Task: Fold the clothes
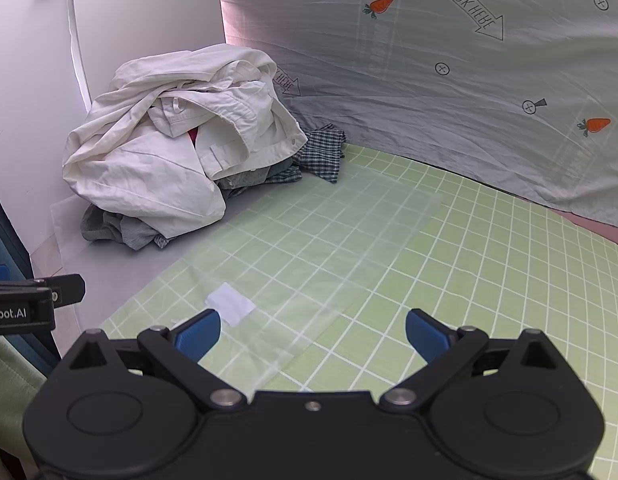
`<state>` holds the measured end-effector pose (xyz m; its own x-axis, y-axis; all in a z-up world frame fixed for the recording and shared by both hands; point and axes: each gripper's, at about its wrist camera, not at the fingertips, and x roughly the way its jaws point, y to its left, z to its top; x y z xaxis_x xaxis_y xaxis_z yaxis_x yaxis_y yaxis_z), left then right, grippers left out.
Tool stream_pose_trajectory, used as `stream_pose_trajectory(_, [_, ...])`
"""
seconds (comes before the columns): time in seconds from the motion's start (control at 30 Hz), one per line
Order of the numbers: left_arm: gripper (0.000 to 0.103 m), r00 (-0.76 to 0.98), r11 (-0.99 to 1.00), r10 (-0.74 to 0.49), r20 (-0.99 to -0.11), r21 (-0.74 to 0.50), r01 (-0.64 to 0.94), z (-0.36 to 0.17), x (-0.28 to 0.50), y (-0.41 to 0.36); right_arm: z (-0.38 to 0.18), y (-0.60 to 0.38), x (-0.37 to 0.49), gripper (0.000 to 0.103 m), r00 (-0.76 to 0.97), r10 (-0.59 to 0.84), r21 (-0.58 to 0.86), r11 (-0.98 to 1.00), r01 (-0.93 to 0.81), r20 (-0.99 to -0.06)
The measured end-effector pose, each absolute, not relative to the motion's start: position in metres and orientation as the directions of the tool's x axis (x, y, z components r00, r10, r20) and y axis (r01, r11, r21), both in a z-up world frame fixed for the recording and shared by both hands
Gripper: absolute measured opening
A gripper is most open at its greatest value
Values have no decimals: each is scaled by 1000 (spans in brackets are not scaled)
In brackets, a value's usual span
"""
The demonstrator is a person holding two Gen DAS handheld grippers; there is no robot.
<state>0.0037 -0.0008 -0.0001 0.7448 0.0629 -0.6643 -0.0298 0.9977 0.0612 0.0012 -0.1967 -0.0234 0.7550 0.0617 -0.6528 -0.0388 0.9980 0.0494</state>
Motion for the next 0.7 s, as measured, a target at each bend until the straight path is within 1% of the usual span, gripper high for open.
stream_pose_trajectory(0.7, [103,745,996,77,-663,79,-33,-2,5,-3,-23,-197,2,100,753,61,53,998,-34,-656])
